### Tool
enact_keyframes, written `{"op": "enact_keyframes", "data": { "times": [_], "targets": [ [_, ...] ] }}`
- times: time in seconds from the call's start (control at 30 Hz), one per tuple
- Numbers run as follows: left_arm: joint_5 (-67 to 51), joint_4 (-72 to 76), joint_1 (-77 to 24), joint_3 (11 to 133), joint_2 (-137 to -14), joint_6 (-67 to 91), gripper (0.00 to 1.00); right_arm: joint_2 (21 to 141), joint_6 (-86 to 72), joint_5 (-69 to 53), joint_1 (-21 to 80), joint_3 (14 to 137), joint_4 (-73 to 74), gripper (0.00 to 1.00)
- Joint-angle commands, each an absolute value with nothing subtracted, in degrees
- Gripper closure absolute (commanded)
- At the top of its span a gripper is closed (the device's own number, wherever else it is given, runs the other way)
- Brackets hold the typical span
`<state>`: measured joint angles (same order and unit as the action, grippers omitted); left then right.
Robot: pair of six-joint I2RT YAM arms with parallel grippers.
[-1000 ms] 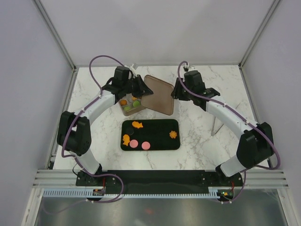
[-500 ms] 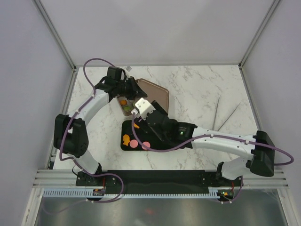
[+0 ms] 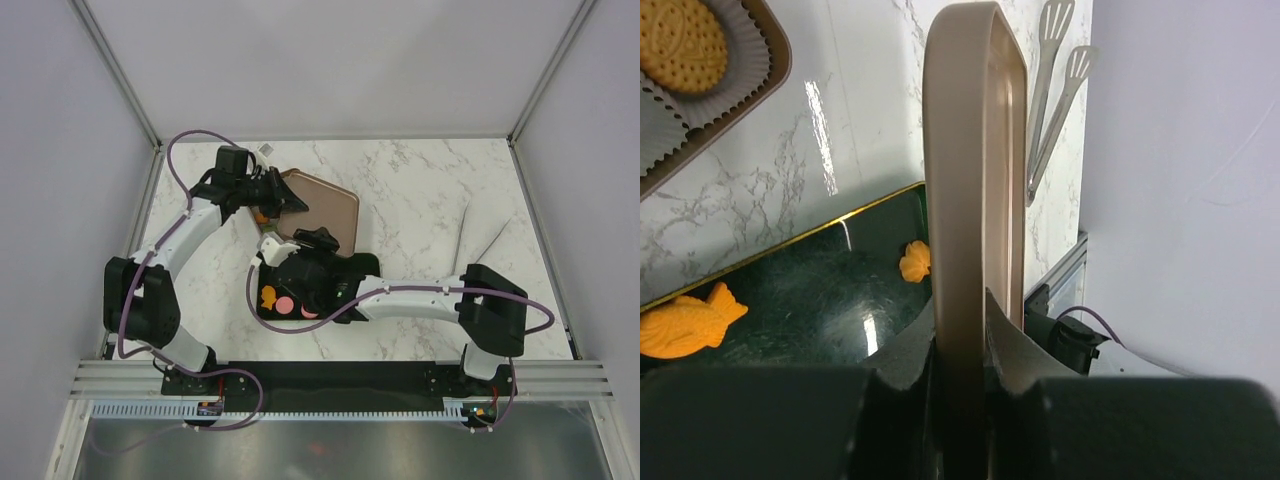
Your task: Pack the cookies
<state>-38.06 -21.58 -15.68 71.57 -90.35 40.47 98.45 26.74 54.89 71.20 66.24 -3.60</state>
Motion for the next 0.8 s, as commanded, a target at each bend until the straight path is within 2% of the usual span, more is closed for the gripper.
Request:
{"op": "enact_keyframes", "data": {
  "times": [0.0, 0.1, 0.17, 0.2, 0.27, 0.3, 0.4, 0.43, 0.5, 0.53, 0.63, 0.77],
  "targets": [
    [-42.1, -21.45, -14.94, 70.67, -86.31, 41.57, 0.96, 99.66, 33.82, 58.97, 69.88, 68.11, -12.74, 0.27],
    [-42.54, -21.44, -14.59, 69.53, -84.73, 41.49, 0.95, 101.07, 35.86, 60.38, 69.35, 68.73, -15.46, 0.3],
    [-42.89, -21.53, -14.5, 69.08, -84.12, 41.48, 0.94, 101.34, 36.3, 60.12, 69.26, 69.43, -16.08, 0.36],
    [-43.15, -21.53, -14.41, 68.82, -83.94, 41.57, 0.94, 101.51, 37.26, 60.64, 69.26, 69.61, -16.26, 0.49],
    [-43.42, -21.53, -14.24, 68.73, -83.41, 41.57, 0.93, 102.21, 38.23, 61.34, 69.34, 70.05, -17.14, 0.66],
    [-43.77, -21.45, -13.98, 68.73, -83.15, 41.57, 0.91, 102.3, 38.49, 61.87, 69.35, 70.05, -17.23, 0.81],
    [-43.86, -21.45, -13.62, 69.34, -82.79, 41.48, 0.77, 101.69, 38.76, 62.32, 69.43, 69.87, -17.4, 1.0],
    [-43.77, -21.36, -13.45, 69.52, -82.71, 41.48, 0.59, 100.73, 38.41, 62.14, 69.35, 69.7, -17.58, 1.0],
    [-42.46, -21.01, -13.01, 69.78, -82.36, 41.66, 0.42, 99.5, 38.32, 61.79, 69.52, 69.17, -17.58, 1.0],
    [-41.41, -20.92, -12.83, 69.79, -82.09, 41.83, 0.29, 98.62, 38.32, 61.87, 69.52, 69.17, -17.4, 1.0],
    [-35.09, -18.91, -11.69, 69.43, -80.52, 43.06, 0.14, 96.34, 37.88, 61.0, 69.61, 69.43, -13.73, 1.0],
    [-27.79, -17.93, -9.32, 71.36, -81.03, 46.31, 0.09, 93.35, 31.4, 57.22, 69.52, 70.75, -5.64, 1.0]
  ]
}}
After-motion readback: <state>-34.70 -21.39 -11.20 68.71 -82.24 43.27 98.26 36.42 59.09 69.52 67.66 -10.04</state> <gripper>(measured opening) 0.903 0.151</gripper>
